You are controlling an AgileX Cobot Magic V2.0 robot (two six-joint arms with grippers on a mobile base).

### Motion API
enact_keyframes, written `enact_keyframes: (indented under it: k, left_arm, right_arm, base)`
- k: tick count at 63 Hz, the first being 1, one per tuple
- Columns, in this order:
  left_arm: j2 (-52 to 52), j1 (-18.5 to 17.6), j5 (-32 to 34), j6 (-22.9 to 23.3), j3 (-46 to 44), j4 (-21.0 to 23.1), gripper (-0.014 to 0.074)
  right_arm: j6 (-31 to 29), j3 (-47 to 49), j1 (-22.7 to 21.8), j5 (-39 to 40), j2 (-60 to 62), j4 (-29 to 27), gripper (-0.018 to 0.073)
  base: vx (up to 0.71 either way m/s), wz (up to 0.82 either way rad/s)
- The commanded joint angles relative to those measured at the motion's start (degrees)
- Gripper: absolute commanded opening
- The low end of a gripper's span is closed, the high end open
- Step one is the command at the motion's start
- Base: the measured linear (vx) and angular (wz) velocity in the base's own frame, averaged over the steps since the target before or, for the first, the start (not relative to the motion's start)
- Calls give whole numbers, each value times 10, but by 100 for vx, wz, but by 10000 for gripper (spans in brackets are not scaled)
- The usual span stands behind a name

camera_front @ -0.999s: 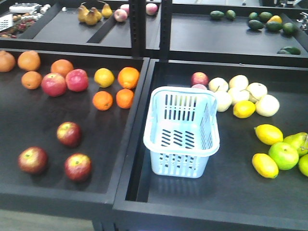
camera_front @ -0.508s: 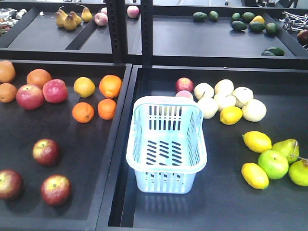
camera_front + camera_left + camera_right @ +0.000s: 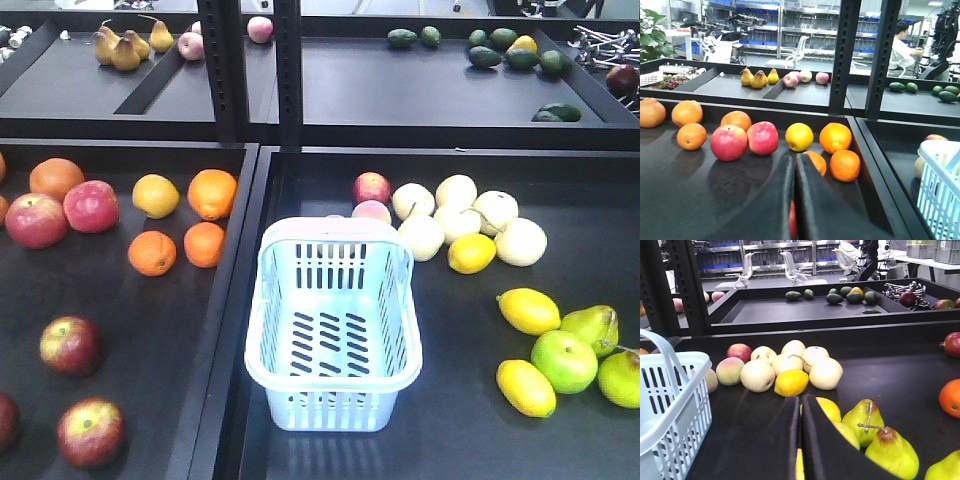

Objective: Pick three apples into basket with both arms

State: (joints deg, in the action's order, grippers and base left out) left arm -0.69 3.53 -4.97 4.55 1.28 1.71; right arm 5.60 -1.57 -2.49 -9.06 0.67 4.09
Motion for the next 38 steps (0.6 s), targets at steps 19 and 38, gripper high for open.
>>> enact_keyframes:
  k: [19, 38]
  left_arm:
    - [-9, 1, 39, 4, 5, 1, -6]
    - [-9, 1, 39, 4, 5, 1, -6]
  right_arm:
    - [0, -8, -3, 45, 8, 6, -5]
    - [0, -8, -3, 45, 8, 6, -5]
  base:
    - [5, -5]
    - [2, -3]
